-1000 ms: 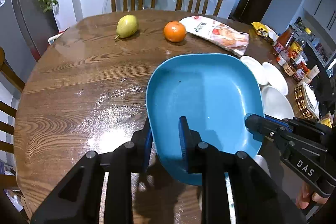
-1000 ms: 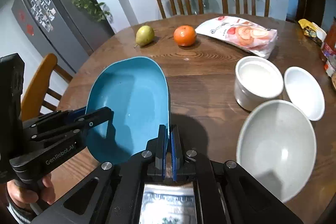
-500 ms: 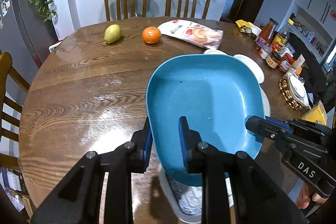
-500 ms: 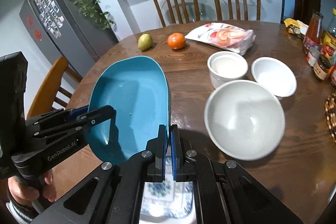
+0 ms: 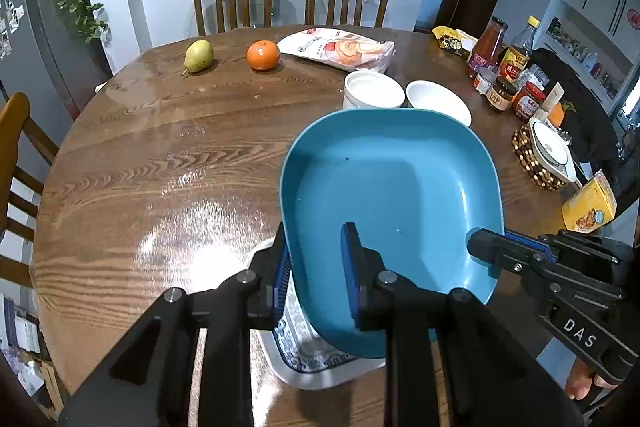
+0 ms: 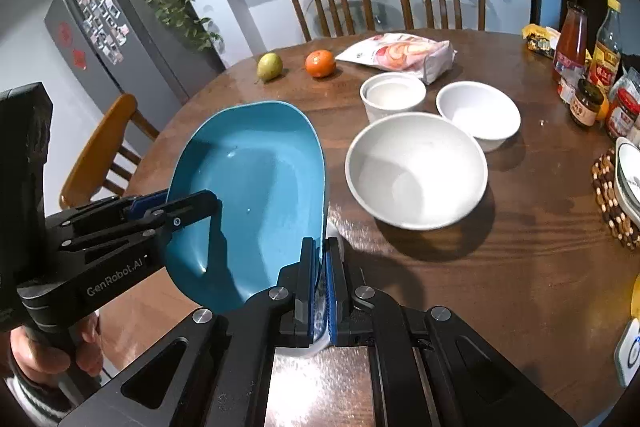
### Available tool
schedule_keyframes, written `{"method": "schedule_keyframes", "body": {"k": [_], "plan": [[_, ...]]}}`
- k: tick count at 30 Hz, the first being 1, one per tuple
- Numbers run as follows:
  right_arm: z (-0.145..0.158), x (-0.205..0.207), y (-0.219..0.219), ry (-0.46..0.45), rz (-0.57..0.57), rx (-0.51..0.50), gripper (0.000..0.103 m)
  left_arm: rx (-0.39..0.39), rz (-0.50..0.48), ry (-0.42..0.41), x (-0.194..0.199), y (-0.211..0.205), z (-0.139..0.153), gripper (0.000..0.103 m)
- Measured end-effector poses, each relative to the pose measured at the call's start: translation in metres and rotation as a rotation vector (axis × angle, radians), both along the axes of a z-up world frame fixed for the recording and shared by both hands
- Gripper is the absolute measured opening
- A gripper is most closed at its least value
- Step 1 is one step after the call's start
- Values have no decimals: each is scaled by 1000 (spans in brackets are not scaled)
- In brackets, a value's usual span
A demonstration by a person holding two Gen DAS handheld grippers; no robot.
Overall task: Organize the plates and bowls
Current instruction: 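Carry the teal dish over the stacked patterned plates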
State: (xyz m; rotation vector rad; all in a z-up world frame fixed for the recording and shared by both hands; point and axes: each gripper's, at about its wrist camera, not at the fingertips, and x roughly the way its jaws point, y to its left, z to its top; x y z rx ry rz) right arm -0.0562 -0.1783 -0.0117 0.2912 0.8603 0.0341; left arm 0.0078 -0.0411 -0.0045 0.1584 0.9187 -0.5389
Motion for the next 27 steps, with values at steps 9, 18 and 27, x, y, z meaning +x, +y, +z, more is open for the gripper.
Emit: {"method": "schedule_keyframes", "body": {"k": [9,18,27], "plan": [[-16,-10,2,26,38,23,6,31,31,26,-12,3,-12,21],[-34,-9,7,70,63,31,6,59,55,69,-13,9,-31,21],[-62,0,14,152,88,40,6,100,75,141,-11,12,-58,21]]}}
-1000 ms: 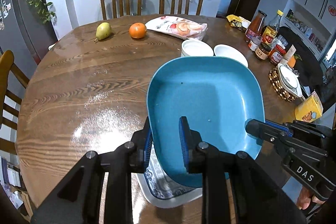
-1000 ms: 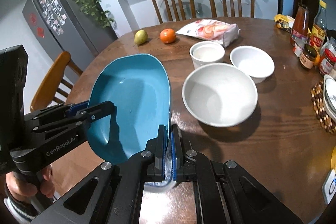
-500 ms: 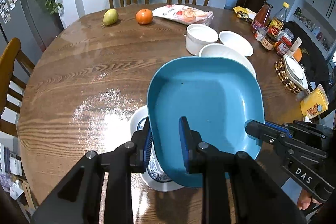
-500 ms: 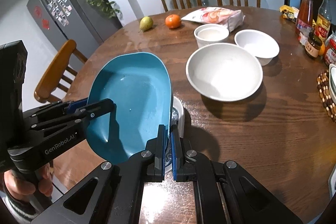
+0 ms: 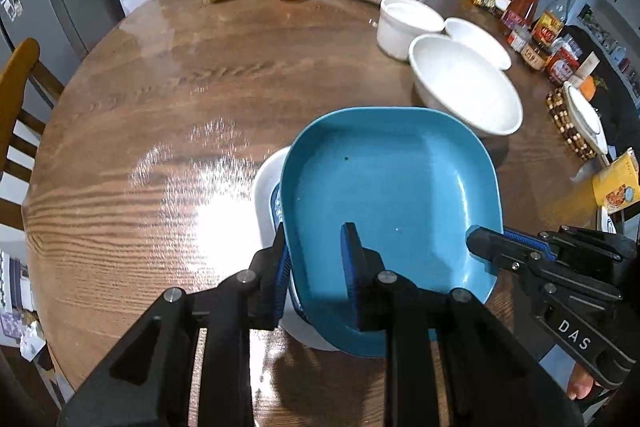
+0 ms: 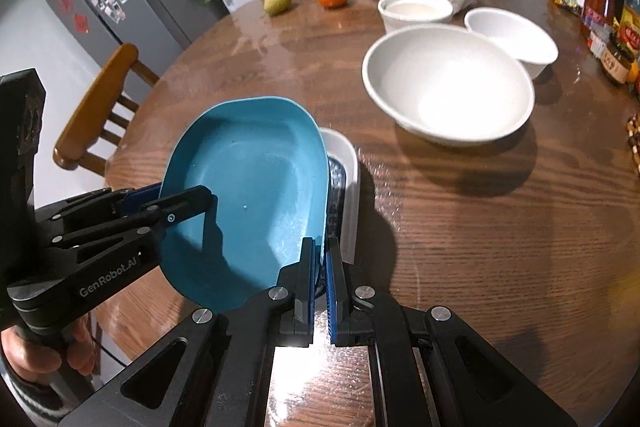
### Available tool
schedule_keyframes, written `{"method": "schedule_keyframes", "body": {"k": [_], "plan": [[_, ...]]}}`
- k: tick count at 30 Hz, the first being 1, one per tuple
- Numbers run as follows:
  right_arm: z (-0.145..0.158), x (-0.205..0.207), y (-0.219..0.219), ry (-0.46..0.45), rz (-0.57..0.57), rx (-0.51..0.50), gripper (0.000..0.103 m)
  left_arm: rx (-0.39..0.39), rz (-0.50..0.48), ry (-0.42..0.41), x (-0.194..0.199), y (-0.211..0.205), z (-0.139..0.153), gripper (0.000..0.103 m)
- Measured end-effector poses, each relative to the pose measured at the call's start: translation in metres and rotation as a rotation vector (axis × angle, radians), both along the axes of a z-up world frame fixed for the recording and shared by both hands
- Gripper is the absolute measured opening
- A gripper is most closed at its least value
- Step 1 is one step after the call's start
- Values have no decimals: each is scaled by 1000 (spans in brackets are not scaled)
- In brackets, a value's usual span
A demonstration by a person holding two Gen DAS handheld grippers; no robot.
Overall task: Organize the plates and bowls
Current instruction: 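Carry the teal dish over the stacked patterned plates, then lower the teal dish into the white dish and open the left gripper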
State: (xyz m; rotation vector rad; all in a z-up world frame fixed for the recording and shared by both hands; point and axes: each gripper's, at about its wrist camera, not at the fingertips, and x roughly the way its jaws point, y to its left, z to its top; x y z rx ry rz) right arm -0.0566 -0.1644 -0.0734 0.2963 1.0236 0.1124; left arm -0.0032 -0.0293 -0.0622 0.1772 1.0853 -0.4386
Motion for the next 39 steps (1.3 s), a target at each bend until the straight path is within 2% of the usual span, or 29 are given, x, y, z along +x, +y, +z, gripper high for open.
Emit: {"method": "schedule_keyframes", "body": {"k": [13,35,39], "plan": [[-18,10,3,57,8,-14,6,30,2,40,6,3,-17,22],[-23,20,9,80,-6,-47,6,97,-33,19,13,-3,-22,26],[-21,21,8,71,-15,-55,6,99,-42,11,13,-5,-21,32]]}}
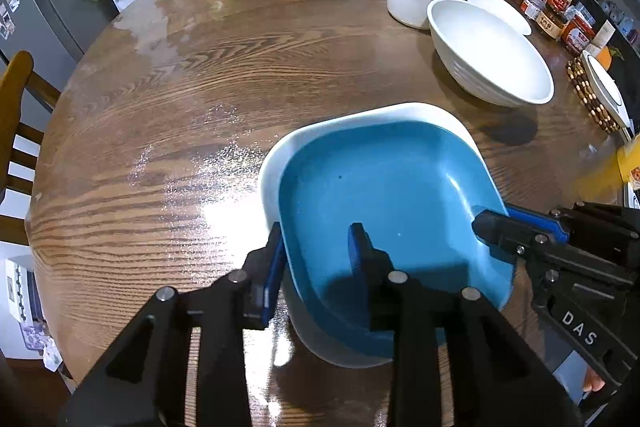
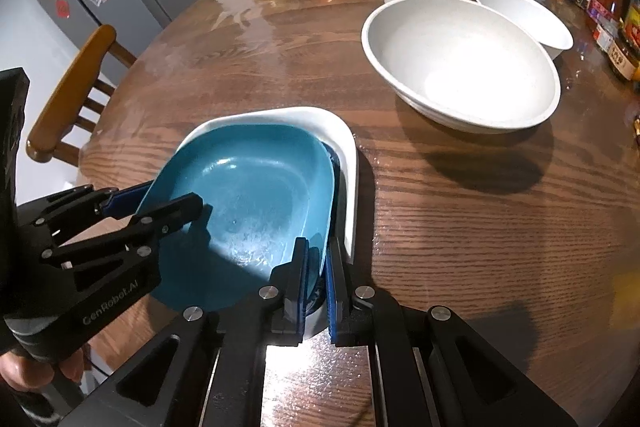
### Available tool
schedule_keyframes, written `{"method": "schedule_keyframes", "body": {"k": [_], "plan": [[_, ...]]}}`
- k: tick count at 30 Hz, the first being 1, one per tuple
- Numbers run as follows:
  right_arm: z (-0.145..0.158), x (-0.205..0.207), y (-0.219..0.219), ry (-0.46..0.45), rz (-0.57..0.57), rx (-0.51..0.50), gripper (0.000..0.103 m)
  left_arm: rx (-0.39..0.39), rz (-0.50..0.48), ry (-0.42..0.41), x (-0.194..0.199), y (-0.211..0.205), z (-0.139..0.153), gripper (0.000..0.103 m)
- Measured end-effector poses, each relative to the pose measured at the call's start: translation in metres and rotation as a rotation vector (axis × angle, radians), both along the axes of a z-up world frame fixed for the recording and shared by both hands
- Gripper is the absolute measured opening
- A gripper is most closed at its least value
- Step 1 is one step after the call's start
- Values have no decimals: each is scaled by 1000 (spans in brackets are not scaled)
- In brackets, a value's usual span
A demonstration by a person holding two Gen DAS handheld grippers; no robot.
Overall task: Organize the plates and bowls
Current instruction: 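Lower the teal dish into the white dish and open the left gripper, then move the open left gripper toward the large white bowl rim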
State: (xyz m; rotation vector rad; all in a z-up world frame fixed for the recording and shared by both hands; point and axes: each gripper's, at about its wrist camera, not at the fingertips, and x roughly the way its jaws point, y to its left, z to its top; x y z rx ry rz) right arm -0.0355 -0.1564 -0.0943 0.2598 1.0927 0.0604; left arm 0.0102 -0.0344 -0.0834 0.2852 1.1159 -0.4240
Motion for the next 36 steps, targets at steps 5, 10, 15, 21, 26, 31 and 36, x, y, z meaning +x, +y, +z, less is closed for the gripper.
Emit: {"method": "schedule_keyframes", "body": {"k": [5,10,15,21,26,31,36], "plan": [[2,0,-3,-8,-13,2,6,16,1,-42,-2,-1,5,51],[5,-1,-3,-15,-24,5,6,3,19,-55,-1,4,11,53],[12,-3,-8,-32,-43,-1,9,-6,26,-74,-2,6,18,71],[27,-9,-15,-71,-82,-7,44,-30,25,-86,-4,3,29,74],[41,-17,-22,-107,-117,-8,50,-42,3,-107,-8,-5,39,91],[53,-25,-34,-136,-157,-6,60,-43,-23,-111,-11,-15,45,95],[62,-33,-48,-159,-198,0,62,-47,-45,-120,-15,-24,52,102]]}}
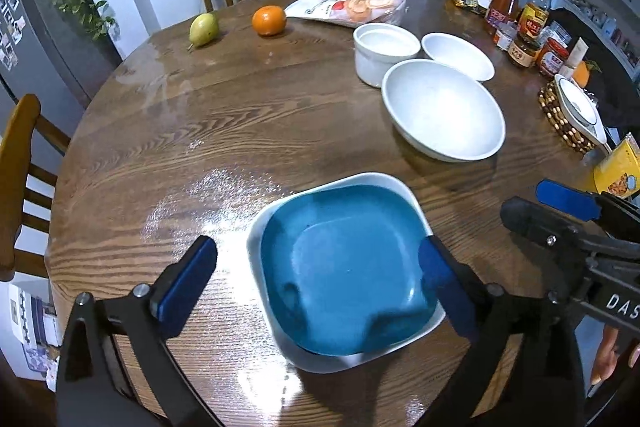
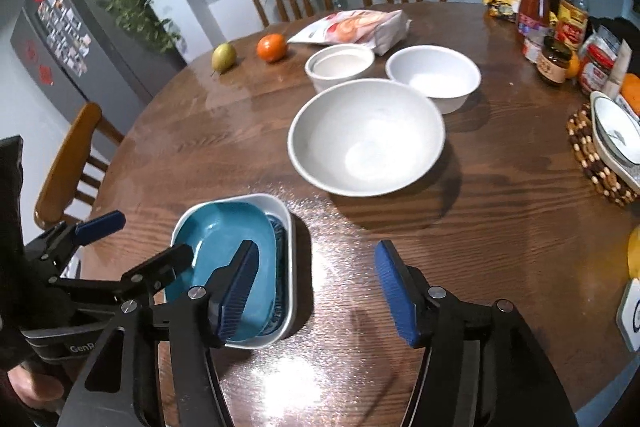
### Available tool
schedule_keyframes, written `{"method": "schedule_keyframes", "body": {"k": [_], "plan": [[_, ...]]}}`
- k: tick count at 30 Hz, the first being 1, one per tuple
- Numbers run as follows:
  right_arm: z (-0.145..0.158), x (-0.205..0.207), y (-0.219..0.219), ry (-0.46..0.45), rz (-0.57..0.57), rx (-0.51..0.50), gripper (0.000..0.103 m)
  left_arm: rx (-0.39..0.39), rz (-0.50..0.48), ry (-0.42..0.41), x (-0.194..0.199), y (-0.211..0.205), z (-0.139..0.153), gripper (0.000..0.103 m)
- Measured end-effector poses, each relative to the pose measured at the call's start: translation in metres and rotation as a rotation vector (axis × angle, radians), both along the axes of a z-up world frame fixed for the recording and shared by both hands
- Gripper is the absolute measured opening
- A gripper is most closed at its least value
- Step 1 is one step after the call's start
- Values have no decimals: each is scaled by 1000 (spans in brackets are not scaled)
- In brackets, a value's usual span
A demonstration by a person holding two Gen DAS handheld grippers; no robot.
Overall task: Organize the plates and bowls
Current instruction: 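Move the open left gripper toward the large white bowl rim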
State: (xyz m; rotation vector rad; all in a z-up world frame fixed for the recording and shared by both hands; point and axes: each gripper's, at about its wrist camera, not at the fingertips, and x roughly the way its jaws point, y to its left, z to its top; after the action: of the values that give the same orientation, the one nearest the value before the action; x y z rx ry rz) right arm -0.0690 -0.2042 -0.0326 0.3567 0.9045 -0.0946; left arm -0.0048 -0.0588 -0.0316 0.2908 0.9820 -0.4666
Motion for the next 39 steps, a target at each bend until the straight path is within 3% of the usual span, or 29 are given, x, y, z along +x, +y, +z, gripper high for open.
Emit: {"method": "schedule_keyframes", "body": {"k": [8,21,39], "plan": [[8,-9,-17,-24,-53,-20,62,4,-19,-22,-5,-18,9,102],[16,-26,-47,-63,-135,-19,62,-67,-29,-67,-2,-45,30,102],[12,-17,-81,-54,-179,0,62,-77,-29,-53,30,-83,23,102]]}}
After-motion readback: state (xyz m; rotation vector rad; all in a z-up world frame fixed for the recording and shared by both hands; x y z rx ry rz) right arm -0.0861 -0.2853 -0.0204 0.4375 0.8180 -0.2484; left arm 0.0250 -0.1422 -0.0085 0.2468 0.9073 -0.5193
